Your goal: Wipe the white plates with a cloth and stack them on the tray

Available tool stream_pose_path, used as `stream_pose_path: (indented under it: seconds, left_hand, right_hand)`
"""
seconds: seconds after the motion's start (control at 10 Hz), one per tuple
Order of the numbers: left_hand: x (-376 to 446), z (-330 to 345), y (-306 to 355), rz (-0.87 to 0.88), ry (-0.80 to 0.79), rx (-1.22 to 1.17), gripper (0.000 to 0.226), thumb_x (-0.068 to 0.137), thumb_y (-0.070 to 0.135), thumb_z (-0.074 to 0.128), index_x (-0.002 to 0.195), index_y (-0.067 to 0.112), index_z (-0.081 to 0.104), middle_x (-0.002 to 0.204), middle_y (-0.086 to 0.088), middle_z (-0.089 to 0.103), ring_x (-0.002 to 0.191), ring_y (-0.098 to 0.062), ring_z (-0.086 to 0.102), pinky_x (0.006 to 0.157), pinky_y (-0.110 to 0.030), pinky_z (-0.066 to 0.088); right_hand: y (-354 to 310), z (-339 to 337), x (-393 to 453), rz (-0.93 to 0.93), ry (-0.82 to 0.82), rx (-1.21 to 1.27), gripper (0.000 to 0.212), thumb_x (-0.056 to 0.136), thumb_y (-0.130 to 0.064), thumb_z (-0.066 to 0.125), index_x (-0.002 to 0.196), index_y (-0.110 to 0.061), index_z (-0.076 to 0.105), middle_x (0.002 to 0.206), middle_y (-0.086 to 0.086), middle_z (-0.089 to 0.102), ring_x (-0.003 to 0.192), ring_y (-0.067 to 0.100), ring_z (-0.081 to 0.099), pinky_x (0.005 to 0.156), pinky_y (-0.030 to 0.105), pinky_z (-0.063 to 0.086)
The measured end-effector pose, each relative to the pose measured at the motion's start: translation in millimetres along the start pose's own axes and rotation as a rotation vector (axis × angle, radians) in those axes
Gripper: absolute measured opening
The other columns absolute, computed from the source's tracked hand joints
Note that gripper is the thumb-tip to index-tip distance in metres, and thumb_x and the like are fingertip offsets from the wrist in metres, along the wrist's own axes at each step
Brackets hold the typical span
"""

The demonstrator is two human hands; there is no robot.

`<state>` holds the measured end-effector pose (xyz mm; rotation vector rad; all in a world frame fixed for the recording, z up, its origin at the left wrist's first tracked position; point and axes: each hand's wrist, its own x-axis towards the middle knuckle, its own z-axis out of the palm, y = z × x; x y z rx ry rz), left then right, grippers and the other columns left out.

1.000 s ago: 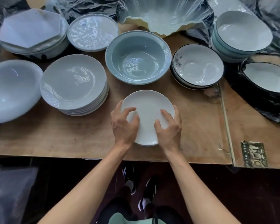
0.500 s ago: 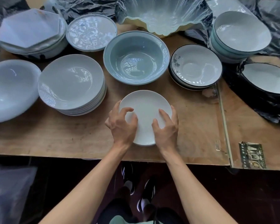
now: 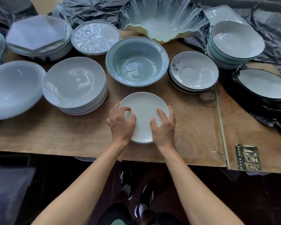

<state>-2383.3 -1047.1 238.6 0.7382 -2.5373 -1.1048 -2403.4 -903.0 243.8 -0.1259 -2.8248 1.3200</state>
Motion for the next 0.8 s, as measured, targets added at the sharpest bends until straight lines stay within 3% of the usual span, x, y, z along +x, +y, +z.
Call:
stream_pose_path:
  seconds: [0.1,0.2,0.4,0.5,0.7,0.8]
  left_hand:
    - [2,-2,0,0.023,-0.039,0.081,0.021,0.088,0.029,0.066,0.109,0.027,0.068,0.148,-0.001,0.049,0.136,-0.022,0.04,0.1,-0.041,0.029]
    - [2,-7,0,0.052,-0.114,0.174,0.026,0.093,0.032,0.06,0.118,0.027,0.064,0.153,-0.005,0.043,0.141,-0.025,0.036,0.107,-0.049,0.03]
    - [8,-29,6,0.064,-0.336,0.35,0.045,0.1,0.04,0.051,0.143,0.028,0.049,0.166,-0.007,0.023,0.15,-0.026,0.021,0.117,-0.049,0.021]
    - [7,-43,13,0.114,-0.401,0.472,0.053,0.102,0.043,0.047,0.152,0.027,0.037,0.167,-0.005,0.02,0.152,-0.025,0.018,0.118,-0.049,0.022]
    - [1,-64,46,0.374,-0.335,0.686,0.055,0.102,0.045,0.046,0.152,0.024,0.035,0.164,-0.005,0.03,0.151,-0.027,0.024,0.116,-0.05,0.028]
    - [5,-77,79,0.544,-0.245,0.729,0.055,0.101,0.045,0.049,0.15,0.023,0.039,0.159,-0.006,0.038,0.148,-0.028,0.03,0.115,-0.051,0.031]
  right_hand:
    - [-3,-3,0,-0.002,-0.029,-0.034,0.042,0.09,-0.017,0.065,0.132,-0.013,0.063,0.156,0.017,0.033,0.143,0.032,0.031,0.118,0.037,0.029]
    - [-2,-9,2,-0.013,-0.107,-0.085,0.043,0.093,-0.021,0.061,0.136,-0.016,0.059,0.157,0.015,0.028,0.142,0.034,0.029,0.118,0.042,0.029]
    - [0,-29,9,0.007,-0.317,-0.22,0.052,0.094,-0.027,0.056,0.146,-0.024,0.048,0.163,0.011,0.019,0.144,0.035,0.024,0.119,0.038,0.025]
    - [0,-46,8,-0.026,-0.377,-0.246,0.052,0.093,-0.025,0.056,0.144,-0.022,0.05,0.156,0.009,0.033,0.14,0.033,0.033,0.117,0.039,0.03]
    - [-7,-89,-2,-0.158,-0.45,-0.217,0.052,0.093,-0.02,0.06,0.144,-0.017,0.051,0.15,0.005,0.046,0.138,0.025,0.041,0.115,0.036,0.034]
    - [-15,-120,-6,-0.25,-0.382,-0.181,0.047,0.094,-0.022,0.062,0.14,-0.017,0.055,0.142,0.001,0.055,0.132,0.021,0.049,0.109,0.03,0.038]
